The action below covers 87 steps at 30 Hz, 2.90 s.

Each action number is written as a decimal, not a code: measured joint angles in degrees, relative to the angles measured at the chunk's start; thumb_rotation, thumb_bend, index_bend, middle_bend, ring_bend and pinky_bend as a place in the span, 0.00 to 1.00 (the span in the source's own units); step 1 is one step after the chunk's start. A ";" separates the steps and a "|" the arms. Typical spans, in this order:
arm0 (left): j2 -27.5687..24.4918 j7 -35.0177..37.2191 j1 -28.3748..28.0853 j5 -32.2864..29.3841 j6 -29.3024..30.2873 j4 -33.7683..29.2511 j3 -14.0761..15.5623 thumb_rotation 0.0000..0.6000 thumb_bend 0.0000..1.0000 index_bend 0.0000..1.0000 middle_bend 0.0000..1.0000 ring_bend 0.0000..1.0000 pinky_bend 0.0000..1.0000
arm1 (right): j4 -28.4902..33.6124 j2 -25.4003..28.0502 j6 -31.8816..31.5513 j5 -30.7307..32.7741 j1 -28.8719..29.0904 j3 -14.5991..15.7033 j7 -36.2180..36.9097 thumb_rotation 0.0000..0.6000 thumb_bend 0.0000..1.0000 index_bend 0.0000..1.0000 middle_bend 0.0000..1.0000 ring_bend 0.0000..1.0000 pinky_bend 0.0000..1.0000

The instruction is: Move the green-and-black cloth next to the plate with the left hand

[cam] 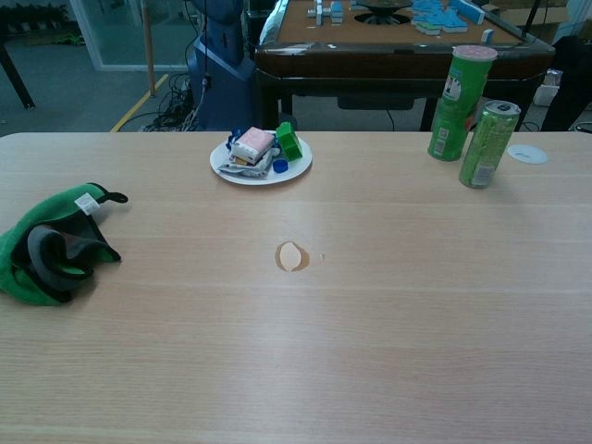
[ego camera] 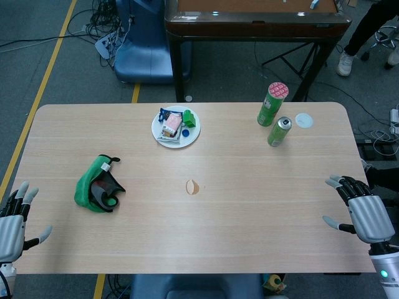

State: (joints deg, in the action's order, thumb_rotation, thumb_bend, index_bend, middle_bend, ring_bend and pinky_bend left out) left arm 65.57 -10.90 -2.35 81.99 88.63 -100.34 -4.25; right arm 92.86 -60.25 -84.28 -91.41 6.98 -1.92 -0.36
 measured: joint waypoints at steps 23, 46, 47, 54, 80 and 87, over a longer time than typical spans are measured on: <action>-0.26 4.29 -7.16 1.26 -10.14 3.78 -1.34 1.00 0.19 0.10 0.00 0.03 0.22 | 3.25 3.48 -3.48 -0.24 -0.73 -1.79 -2.90 1.00 0.17 0.23 0.22 0.17 0.22; 5.06 0.23 -29.90 -18.86 -46.76 19.53 -4.60 1.00 0.18 0.00 0.00 0.00 0.17 | 5.39 4.96 -4.00 -0.16 -1.43 -1.84 -4.39 1.00 0.17 0.23 0.22 0.17 0.22; 5.25 -0.46 -30.47 -20.14 -47.58 19.86 -4.53 1.00 0.18 0.00 0.00 0.00 0.17 | 5.33 4.96 -4.07 -0.10 -1.53 -1.81 -4.34 1.00 0.17 0.23 0.22 0.17 0.22; 5.91 -7.29 -34.52 -31.46 -50.87 20.51 -2.95 1.00 0.17 0.00 0.00 0.00 0.16 | 4.69 4.72 -4.18 0.31 -1.91 -1.71 -3.73 1.00 0.17 0.23 0.22 0.17 0.22; 18.94 -3.17 -38.22 -30.18 -49.87 38.08 -0.89 1.00 0.17 0.36 0.26 0.37 0.65 | 3.66 4.10 -3.61 0.90 -2.25 -1.57 -2.80 1.00 0.17 0.23 0.22 0.17 0.22; 18.93 -2.75 -38.30 -30.09 -51.30 38.78 -0.77 1.00 0.17 0.57 0.55 0.60 0.83 | 3.51 3.99 -3.75 0.80 -2.33 -1.59 -2.67 1.00 0.17 0.23 0.22 0.17 0.22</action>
State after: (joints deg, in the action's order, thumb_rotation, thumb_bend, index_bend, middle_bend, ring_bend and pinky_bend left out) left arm 84.50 -13.64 -40.65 51.90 37.33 -61.56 -5.02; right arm 96.38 -56.26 -88.03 -90.62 4.66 -3.51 -3.02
